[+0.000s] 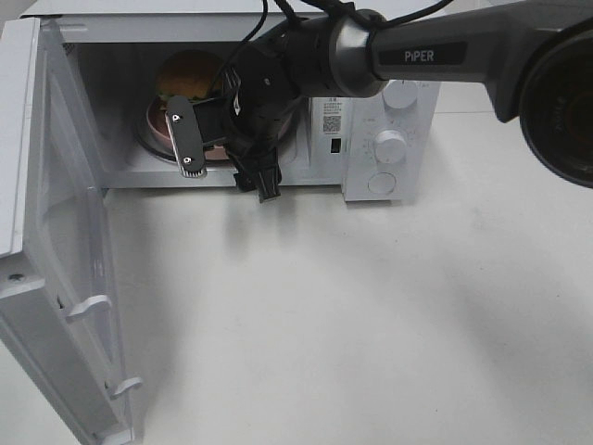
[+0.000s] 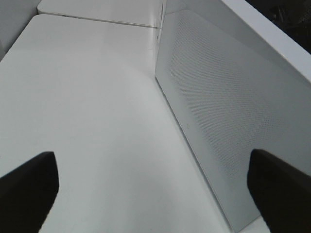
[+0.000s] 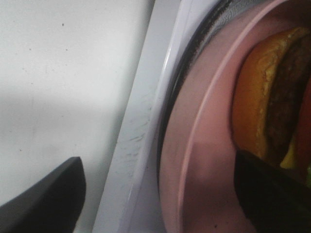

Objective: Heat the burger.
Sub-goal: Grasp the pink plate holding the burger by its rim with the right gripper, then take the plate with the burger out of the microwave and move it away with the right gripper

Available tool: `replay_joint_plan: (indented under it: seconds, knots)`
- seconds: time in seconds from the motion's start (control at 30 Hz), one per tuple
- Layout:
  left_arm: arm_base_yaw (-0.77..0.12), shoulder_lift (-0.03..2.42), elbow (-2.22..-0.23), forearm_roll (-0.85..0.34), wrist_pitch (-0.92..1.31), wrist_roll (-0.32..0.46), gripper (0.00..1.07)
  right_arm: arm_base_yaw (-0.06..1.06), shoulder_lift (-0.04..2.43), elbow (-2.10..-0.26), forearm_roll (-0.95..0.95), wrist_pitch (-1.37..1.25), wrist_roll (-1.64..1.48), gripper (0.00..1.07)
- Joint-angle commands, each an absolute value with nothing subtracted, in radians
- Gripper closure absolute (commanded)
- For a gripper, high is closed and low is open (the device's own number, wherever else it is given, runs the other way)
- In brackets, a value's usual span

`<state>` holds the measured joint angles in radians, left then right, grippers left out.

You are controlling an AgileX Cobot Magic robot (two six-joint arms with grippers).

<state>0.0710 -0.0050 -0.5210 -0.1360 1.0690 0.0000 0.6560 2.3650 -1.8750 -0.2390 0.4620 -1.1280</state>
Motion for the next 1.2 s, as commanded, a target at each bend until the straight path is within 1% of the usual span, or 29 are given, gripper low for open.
replay_joint_plan:
  seconds: [0.03,0.1,0.13,0.2,0.23,0.3,0.33,0.37,0.4,0.43,0.47,0.5,0.53,0.87,1.2]
  knots:
    - [0.067,-0.021,-0.517,-0.137,1.068,0.0,0.09,0.648,2.383,-1.894,-0.238,0.465,-1.124,0.3]
    - [0.067,-0.021,-0.517,-0.137,1.068,0.0,0.09,0.646,2.401,-1.911,-0.234,0.466,-1.117,0.35]
    - [0.067,-0.021,-0.517,-0.137,1.068,0.0,0.09,0.646,2.401,-1.911,-0.234,0.466,-1.117,0.35]
    - [0.067,-0.021,-0.517,-0.137,1.068,0.0,0.09,0.643,2.412,-1.925,-0.234,0.454,-1.083,0.41]
    - [0.067,-0.021,-0.517,-0.137,1.068,0.0,0.09,0.643,2.412,-1.925,-0.234,0.454,-1.083,0.41]
    - [0.067,-0.021,-0.517,-0.137,1.068,0.0,0.09,0.641,2.412,-1.926,-0.235,0.439,-1.069,0.55]
    - [0.067,-0.021,-0.517,-0.137,1.068,0.0,0.09,0.641,2.412,-1.926,-0.235,0.439,-1.069,0.55]
    - [0.067,-0.021,-0.517,-0.137,1.068,0.0,0.09,0.641,2.412,-1.926,-0.235,0.439,-1.069,0.7]
    - [0.067,-0.021,-0.517,-0.137,1.068,0.0,0.09,0.641,2.412,-1.926,-0.235,0.439,-1.069,0.7]
    - [0.067,-0.021,-0.517,-0.137,1.068,0.0,0.09,0.641,2.412,-1.926,-0.235,0.443,-1.069,0.85]
    - [0.067,-0.021,-0.517,-0.137,1.068,0.0,0.09,0.641,2.412,-1.926,-0.235,0.447,-1.069,0.94]
    - [0.067,-0.021,-0.517,-0.137,1.068,0.0,0.09,0.641,2.412,-1.926,-0.235,0.447,-1.069,0.94]
    - [0.067,-0.021,-0.517,-0.137,1.068,0.0,0.09,0.643,2.411,-1.926,-0.235,0.451,-1.069,1.07]
    - [0.067,-0.021,-0.517,-0.137,1.068,0.0,0.09,0.655,2.384,-1.925,-0.238,0.487,-1.078,1.07]
    - [0.067,-0.021,-0.517,-0.137,1.068,0.0,0.09,0.706,2.353,-1.903,-0.245,0.525,-1.083,1.07]
